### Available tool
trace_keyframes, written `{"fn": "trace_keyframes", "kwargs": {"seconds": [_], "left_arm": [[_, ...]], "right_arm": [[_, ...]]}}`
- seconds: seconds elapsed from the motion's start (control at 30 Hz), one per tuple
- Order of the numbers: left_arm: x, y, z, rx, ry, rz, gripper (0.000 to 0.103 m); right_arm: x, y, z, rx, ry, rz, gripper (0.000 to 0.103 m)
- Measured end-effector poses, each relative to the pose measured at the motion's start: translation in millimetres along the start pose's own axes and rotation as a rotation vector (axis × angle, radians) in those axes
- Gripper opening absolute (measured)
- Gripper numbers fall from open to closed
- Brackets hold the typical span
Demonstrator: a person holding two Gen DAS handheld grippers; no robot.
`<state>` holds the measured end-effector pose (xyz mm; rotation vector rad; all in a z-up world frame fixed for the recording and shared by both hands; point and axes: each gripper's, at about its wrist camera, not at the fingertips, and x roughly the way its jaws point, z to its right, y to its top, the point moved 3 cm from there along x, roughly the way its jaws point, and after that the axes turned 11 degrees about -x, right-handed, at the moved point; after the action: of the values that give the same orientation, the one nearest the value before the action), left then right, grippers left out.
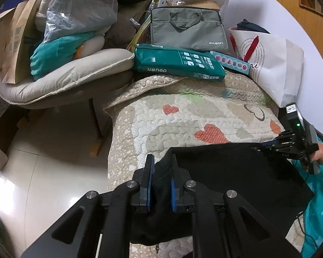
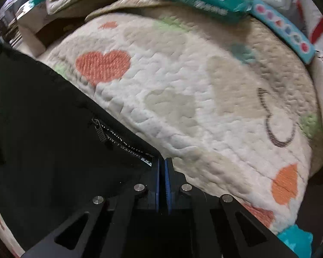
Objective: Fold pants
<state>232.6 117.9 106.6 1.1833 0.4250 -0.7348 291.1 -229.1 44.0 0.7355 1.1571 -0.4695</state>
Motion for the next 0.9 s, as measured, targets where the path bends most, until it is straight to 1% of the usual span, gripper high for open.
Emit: {"fn": "trace_keyframes", "kwargs": {"seconds": [0.13, 0.27, 0.37, 0.47, 0.57, 0.67, 0.77, 0.9], "left_arm": [[-9, -1, 3, -0.019, -0.011, 0.010, 0.012], [-26, -8, 10, -0.020, -0.018, 0.028, 0.013], [-46, -22, 16, -0.012, -0.015, 0.042, 0.013], [-63, -46, 18, -0.014, -0.010, 0.032, 0.013], [-74, -73, 19, -0.022, -0.007, -0.001, 0.013], [-83, -103, 21, -0.003, 0.020, -0.042, 0.013], [-84, -136, 22, 0.044, 0.078, -0.101, 0.013], [-76, -177, 15, 0.086, 0.173, -0.222, 0.016]], "right_arm": [[-30, -9, 0, 0.017, -0.052, 0.023, 0.004], [-71, -26, -7, 0.044, -0.087, 0.062, 0.004], [-98, -50, -29, 0.042, -0.097, 0.069, 0.004], [-109, -75, -53, 0.029, -0.095, 0.050, 0.004], [-110, -103, -78, 0.018, -0.086, 0.016, 0.004], [-105, -129, -100, 0.011, -0.078, -0.023, 0.004], [-99, -145, -119, -0.012, -0.078, -0.061, 0.004], [-91, -157, -141, -0.064, -0.069, -0.115, 0.004]]}}
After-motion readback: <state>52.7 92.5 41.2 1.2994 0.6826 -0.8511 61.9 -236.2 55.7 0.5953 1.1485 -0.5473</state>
